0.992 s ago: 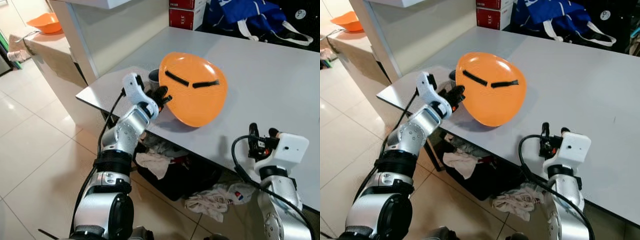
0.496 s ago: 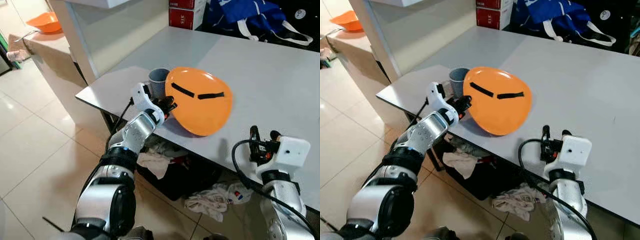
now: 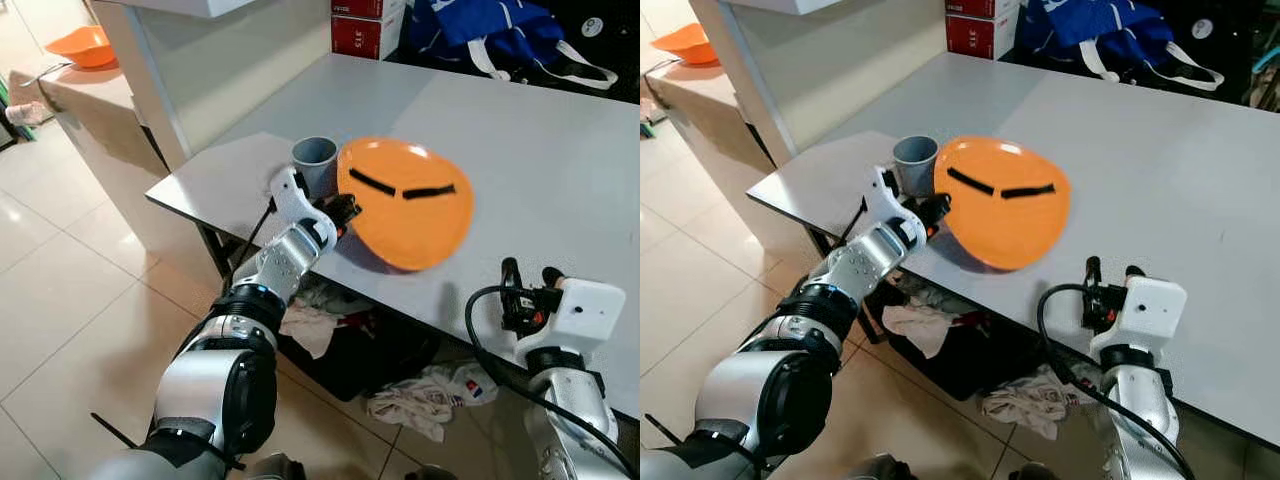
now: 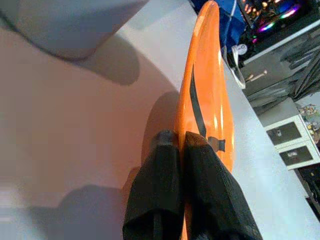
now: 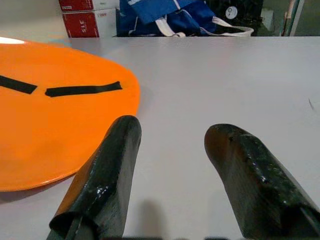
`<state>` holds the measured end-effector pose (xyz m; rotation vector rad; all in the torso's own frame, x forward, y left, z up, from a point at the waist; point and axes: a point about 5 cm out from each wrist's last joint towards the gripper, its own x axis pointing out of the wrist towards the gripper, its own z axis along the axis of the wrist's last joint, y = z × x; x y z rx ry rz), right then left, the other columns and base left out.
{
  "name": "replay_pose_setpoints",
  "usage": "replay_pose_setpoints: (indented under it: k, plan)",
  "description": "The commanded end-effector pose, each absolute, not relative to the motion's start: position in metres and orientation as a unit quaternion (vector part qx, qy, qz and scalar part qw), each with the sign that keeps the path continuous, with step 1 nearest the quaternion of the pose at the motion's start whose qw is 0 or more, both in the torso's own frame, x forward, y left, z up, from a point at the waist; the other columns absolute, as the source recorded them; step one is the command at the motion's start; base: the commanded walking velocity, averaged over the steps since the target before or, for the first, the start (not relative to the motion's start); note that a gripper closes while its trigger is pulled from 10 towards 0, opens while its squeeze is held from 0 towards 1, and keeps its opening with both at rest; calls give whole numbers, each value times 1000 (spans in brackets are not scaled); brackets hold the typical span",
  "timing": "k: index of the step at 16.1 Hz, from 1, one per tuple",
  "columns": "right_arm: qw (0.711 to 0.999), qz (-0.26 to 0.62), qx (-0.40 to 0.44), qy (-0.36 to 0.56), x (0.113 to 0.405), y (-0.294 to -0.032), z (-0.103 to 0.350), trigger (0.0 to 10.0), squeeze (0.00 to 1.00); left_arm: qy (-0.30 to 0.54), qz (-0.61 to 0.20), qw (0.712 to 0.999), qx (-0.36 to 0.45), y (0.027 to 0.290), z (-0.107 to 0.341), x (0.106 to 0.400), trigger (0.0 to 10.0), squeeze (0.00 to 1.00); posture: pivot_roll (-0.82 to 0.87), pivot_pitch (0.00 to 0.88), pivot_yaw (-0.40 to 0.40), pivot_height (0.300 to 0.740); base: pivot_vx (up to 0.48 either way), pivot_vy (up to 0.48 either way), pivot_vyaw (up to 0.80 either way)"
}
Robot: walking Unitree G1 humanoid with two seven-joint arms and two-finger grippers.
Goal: Setting the table
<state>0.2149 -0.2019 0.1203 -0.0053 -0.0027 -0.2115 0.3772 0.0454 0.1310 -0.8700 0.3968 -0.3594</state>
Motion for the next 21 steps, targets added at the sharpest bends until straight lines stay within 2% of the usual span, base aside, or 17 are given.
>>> replay_pose_setpoints:
  k: [1,2,3,4,10,14,21]
  plan:
    - [995,-99,-6,-5,214,-199,124,10000,0,169,-200,865,-429,23,149,379,10000,369,-170,0,89,707,0,0,0]
    - [995,-98,-6,-3,214,-199,124,10000,0,173,-196,864,-431,23,148,379,10000,773,-171,0,88,707,0,0,0]
    - [995,-97,-6,-1,213,-199,124,10000,0,175,-187,864,-433,24,145,379,10000,945,-171,0,87,707,0,0,0]
    - [995,-96,-7,0,212,-198,124,10000,0,177,-178,865,-434,26,143,379,10000,1000,-172,0,86,707,0,0,0]
    - [996,-93,-8,6,211,-197,122,10000,0,181,-154,870,-432,33,138,381,10000,1000,-172,0,83,707,0,0,0]
    - [996,-92,-9,8,211,-197,123,10000,0,225,-123,896,-363,36,121,376,10000,1000,-169,0,81,707,0,0,0]
    - [996,-88,-9,9,213,-195,122,10000,0,249,-87,893,-364,44,105,371,10000,1000,-164,0,74,707,0,0,0]
